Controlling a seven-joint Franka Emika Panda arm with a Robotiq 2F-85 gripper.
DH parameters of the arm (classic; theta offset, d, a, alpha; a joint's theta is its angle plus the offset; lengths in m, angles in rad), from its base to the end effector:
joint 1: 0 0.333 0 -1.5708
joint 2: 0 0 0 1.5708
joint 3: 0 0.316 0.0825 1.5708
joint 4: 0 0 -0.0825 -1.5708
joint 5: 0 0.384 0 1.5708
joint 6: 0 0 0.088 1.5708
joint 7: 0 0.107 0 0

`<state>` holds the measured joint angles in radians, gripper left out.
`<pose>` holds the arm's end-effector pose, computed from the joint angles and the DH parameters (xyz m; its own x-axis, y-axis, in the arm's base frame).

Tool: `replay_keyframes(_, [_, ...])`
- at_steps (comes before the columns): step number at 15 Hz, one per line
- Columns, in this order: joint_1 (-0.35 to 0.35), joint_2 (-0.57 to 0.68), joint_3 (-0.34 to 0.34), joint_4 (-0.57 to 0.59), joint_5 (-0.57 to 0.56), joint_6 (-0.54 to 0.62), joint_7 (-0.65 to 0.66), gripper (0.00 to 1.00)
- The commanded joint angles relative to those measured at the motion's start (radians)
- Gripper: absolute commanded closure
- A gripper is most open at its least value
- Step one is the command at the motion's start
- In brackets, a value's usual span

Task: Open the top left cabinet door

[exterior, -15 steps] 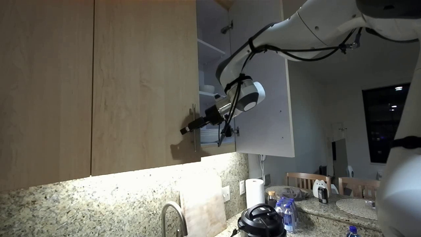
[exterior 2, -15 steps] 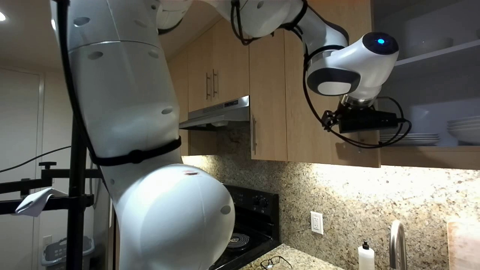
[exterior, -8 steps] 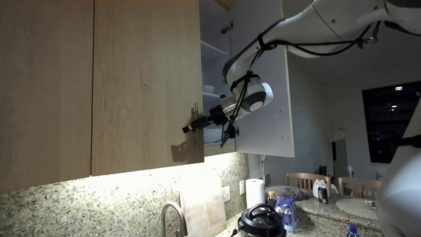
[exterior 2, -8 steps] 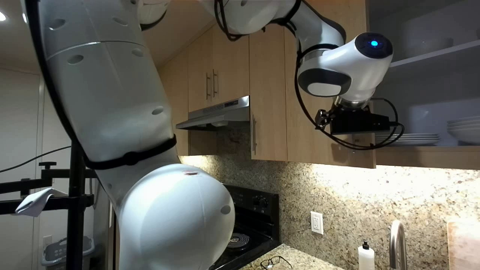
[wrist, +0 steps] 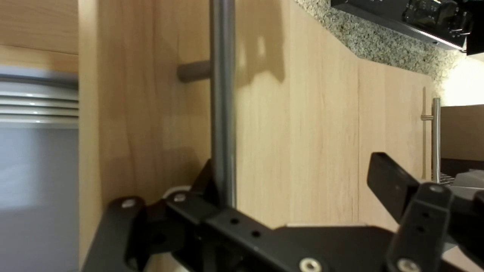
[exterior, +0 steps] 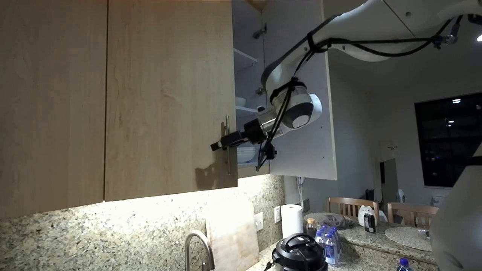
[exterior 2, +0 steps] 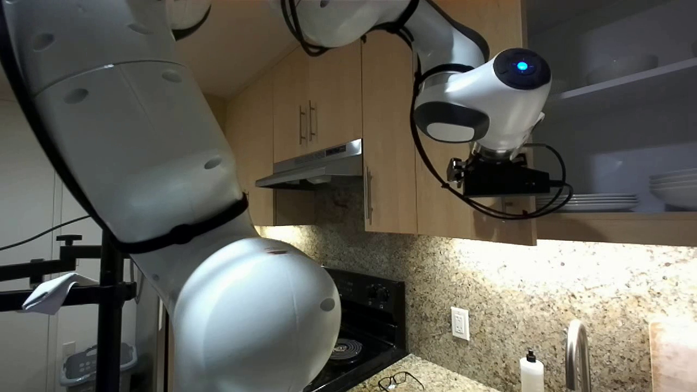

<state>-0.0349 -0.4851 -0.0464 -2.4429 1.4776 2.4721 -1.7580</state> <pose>0.4390 -0.0403 0.5301 0.2732 0.1963 0.9417 0.6029 -0.7978 -0.0086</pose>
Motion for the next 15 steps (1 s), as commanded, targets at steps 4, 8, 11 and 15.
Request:
replay_keyframes(4, [-0.016, -0.049, 0.029, -0.046, 0.020, 0.015, 0.003, 0.00])
replay_keyframes(8, [-0.024, -0.050, 0.028, -0.045, 0.020, 0.018, 0.003, 0.00])
replay_keyframes(11, [-0.015, -0.052, 0.003, -0.047, 0.034, -0.041, -0.014, 0.00])
replay_keyframes(15, [-0.012, -0.118, 0.002, -0.112, 0.139, -0.049, -0.076, 0.00])
